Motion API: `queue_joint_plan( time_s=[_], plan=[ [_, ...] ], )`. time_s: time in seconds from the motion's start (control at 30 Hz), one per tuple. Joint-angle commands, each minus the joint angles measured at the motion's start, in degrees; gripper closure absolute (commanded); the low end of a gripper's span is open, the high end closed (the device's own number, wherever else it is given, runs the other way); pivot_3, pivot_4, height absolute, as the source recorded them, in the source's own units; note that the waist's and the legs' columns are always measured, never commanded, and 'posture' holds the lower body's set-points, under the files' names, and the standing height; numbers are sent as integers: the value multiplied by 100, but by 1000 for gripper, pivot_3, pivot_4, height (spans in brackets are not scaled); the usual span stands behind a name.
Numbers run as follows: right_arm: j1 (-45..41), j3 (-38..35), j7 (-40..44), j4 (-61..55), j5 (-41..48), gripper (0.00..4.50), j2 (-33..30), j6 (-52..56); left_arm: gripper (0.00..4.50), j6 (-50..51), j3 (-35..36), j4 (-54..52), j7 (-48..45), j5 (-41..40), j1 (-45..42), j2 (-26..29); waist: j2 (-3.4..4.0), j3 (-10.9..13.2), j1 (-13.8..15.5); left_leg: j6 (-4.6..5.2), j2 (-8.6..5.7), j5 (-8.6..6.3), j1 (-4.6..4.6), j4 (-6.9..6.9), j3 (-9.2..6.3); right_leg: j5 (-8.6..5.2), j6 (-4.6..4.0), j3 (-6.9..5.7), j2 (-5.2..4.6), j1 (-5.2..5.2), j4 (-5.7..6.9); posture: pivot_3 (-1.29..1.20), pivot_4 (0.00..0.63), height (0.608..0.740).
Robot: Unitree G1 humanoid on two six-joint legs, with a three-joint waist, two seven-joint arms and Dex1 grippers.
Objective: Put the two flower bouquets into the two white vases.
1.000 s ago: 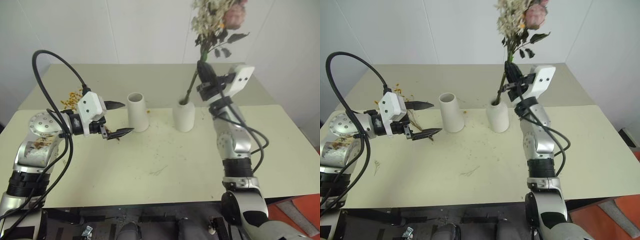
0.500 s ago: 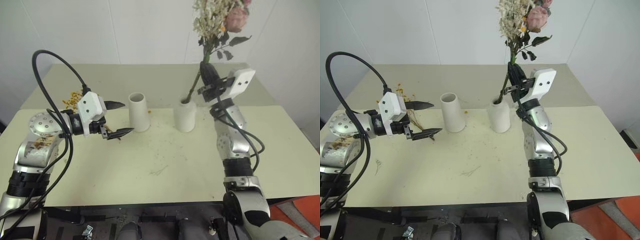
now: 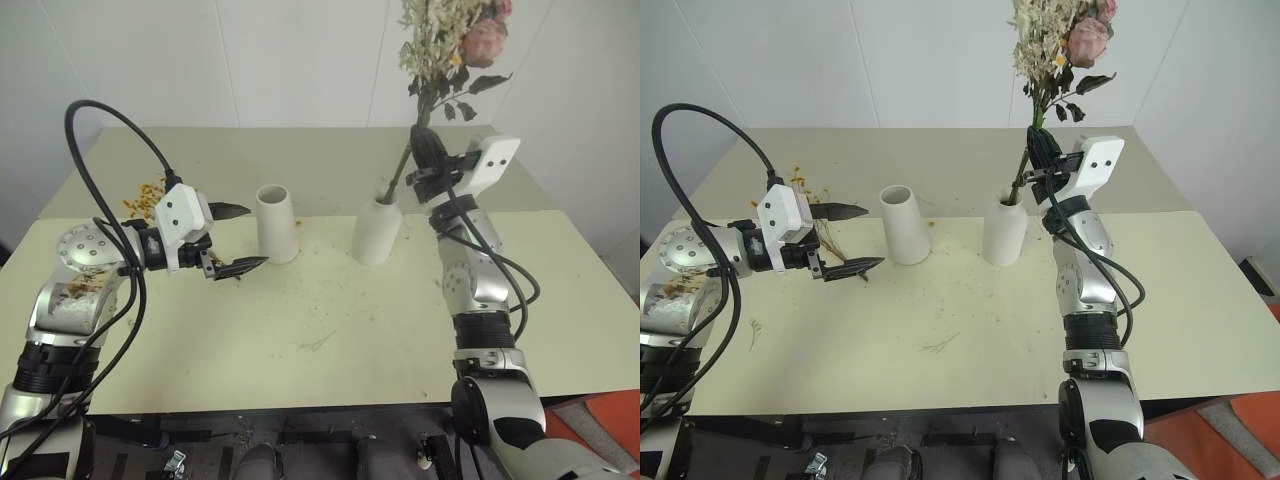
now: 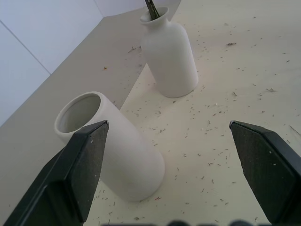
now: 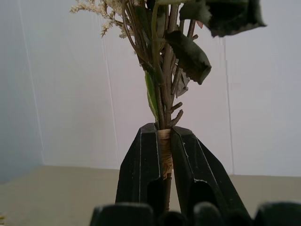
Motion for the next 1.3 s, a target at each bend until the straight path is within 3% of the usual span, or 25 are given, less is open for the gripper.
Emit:
queue_joint_plan(
  time_s=[0.03, 0.57, 0.97, 1.0, 1.3],
  plan=[
    [91, 151, 126, -425, -12, 4358, 70, -61, 0, -106, 119, -104, -10, -28, -135, 64, 0, 0, 0, 0, 0, 0, 0, 0, 0, 0, 0, 0, 0, 0, 0, 0, 150, 740],
    [439, 389, -47, 49, -813, 4358, 176, -858, 0, -79, 112, -118, 4, -20, -140, 67, 0, 0, -2, 0, 0, 0, 3, 0, 0, 0, 0, 0, 0, 0, -1, 0, 150, 740],
    [469, 359, -183, 78, -961, 213, 121, -1082, 0, -138, 46, -4, 1, 21, -238, 0, 0, 0, -4, 0, 0, 0, 2, 0, 0, 0, 0, 0, 0, 0, -1, 0, 150, 740],
    [498, 357, -192, 15, -954, 44, 117, -1053, 0, -137, 45, -2, -1, 19, -242, -2, 0, 0, -4, 0, 0, 0, 2, 0, 0, 0, 0, 0, 0, 0, -1, 0, 150, 740],
    [1323, 447, 115, -1414, -727, 44, -320, -68, 0, 140, 532, -309, 42, -311, 200, 165, 0, 0, 9, 0, 0, 0, 1, 0, 0, 0, 0, 0, 0, 1, -1, 0, 150, 740]
  ],
)
